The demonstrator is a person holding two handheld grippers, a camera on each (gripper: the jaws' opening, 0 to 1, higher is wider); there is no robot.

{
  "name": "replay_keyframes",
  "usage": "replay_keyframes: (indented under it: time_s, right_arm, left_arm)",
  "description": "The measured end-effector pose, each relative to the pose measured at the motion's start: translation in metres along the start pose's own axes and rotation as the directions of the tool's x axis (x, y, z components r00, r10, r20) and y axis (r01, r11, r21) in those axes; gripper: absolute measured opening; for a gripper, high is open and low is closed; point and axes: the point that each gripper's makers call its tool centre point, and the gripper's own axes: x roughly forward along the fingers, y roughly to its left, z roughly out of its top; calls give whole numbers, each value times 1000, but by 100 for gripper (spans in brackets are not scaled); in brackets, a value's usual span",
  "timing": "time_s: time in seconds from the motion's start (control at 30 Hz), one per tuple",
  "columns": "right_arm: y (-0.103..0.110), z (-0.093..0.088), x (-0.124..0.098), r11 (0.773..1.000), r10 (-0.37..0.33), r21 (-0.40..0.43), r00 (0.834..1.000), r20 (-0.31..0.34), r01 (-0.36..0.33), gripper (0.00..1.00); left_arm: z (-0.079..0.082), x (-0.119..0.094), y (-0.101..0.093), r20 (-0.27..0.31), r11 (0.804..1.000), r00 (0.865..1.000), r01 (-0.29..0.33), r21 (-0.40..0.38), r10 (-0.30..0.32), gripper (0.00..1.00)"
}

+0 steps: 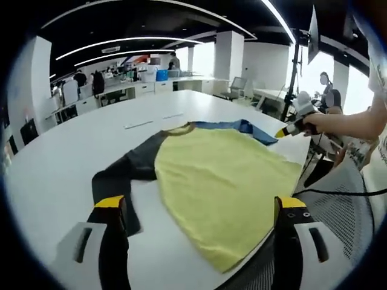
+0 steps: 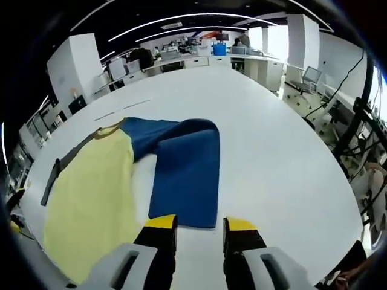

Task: Fold the garment on the visible template until the final outline fits inside the template.

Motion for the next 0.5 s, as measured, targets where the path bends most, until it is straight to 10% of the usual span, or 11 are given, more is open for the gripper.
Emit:
replay_keyframes:
  time_s: [0.5]
  right_arm:
    - [-9,-12,10,996,-81,42,996,-41,83,14]
  left_arm:
    - [5,-3,0,10,1000,1000,0,22,0,95]
